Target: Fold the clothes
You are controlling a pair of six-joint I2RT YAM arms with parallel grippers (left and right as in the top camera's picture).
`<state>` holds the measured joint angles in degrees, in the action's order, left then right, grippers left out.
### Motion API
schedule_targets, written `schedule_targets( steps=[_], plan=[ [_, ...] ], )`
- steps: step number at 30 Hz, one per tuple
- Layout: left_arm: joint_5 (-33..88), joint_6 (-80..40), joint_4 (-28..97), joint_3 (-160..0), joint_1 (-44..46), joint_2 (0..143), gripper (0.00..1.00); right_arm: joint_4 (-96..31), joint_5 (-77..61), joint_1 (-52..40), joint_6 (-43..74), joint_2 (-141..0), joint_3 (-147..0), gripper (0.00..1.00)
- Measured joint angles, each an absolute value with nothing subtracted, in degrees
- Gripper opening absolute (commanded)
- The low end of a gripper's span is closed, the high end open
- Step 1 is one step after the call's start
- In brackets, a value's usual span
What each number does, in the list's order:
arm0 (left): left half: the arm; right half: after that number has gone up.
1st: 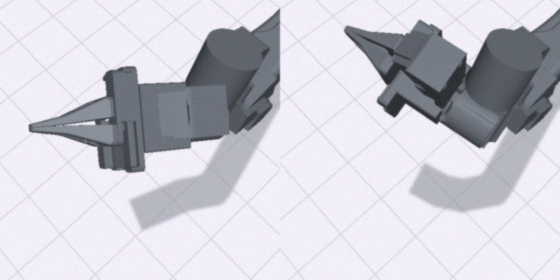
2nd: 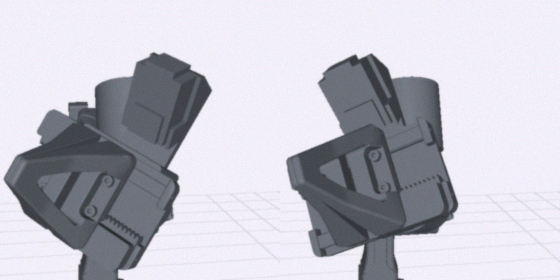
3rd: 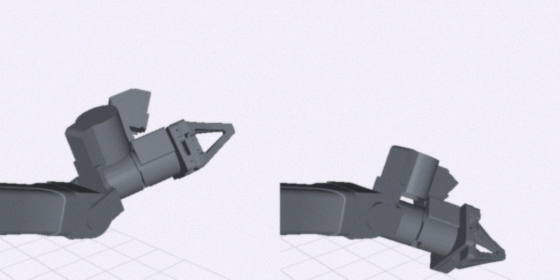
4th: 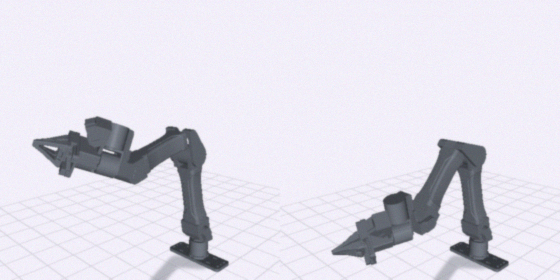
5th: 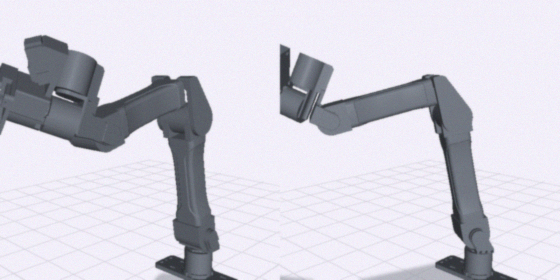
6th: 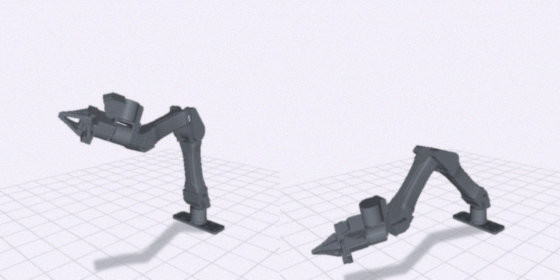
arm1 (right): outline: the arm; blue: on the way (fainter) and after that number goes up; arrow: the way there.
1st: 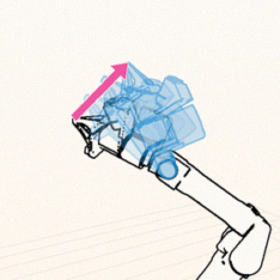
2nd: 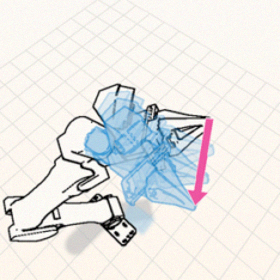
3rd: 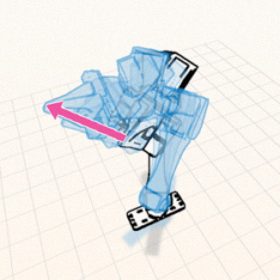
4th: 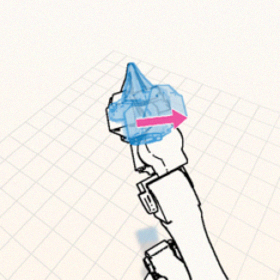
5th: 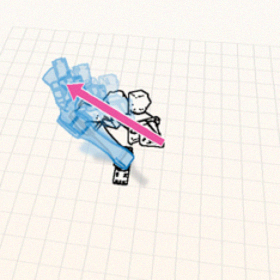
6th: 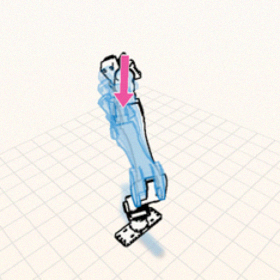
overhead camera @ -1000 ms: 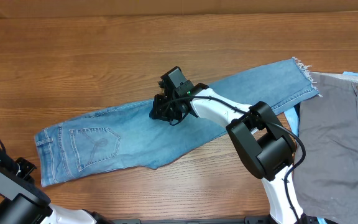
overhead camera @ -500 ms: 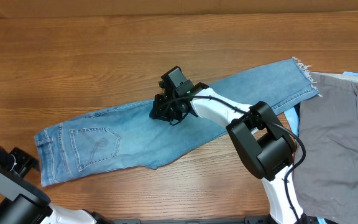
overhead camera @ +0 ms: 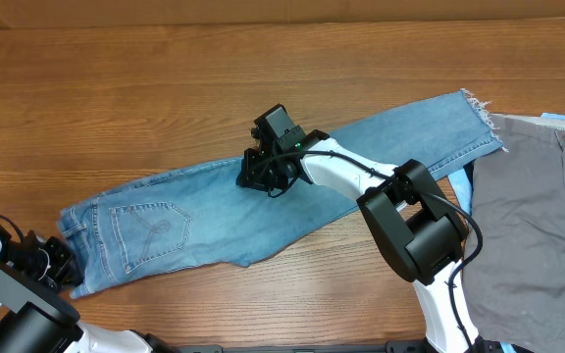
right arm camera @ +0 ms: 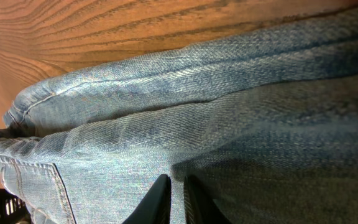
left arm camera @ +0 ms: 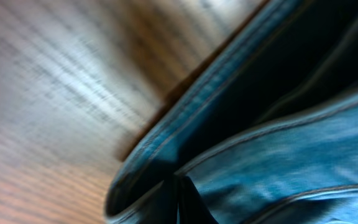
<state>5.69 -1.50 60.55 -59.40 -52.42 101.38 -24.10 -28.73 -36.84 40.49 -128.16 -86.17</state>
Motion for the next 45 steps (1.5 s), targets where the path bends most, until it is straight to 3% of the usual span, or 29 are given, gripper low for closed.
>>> schedule_targets(
  steps=[7, 9, 17, 23, 32, 45],
  plan=[
    [-1.65, -6.61, 67.09, -63.81, -56.25, 101.38, 0.04, -24.12, -28.73, -36.82, 40.47, -128.16, -86.17, 0.13],
    [-1.8, -7.38, 68.12, -66.19, -57.43, 101.38, 0.07, -24.1, -28.75, -36.82, 40.45, -128.16, -86.17, 0.21],
    [9.47, -2.39, 72.9, -75.64, -54.87, 100.64, 0.19, -28.32, -28.4, -36.49, 37.28, -127.11, -86.65, 0.24],
    [13.04, -1.26, 73.1, -75.85, -45.56, 95.98, 0.04, -35.99, -20.97, -34.13, 35.35, -120.22, -85.38, 0.31],
    [9.26, -9.52, 58.43, -56.31, -42.94, 94.87, 0.04, -40.16, -17.93, -27.49, 34.48, -102.06, -85.45, 0.33],
    [4.58, -16.58, 28.91, -49.21, -47.48, 94.63, 0.04, -54.78, -9.34, -23.05, 32.97, -100.99, -85.47, 0.37]
  ],
)
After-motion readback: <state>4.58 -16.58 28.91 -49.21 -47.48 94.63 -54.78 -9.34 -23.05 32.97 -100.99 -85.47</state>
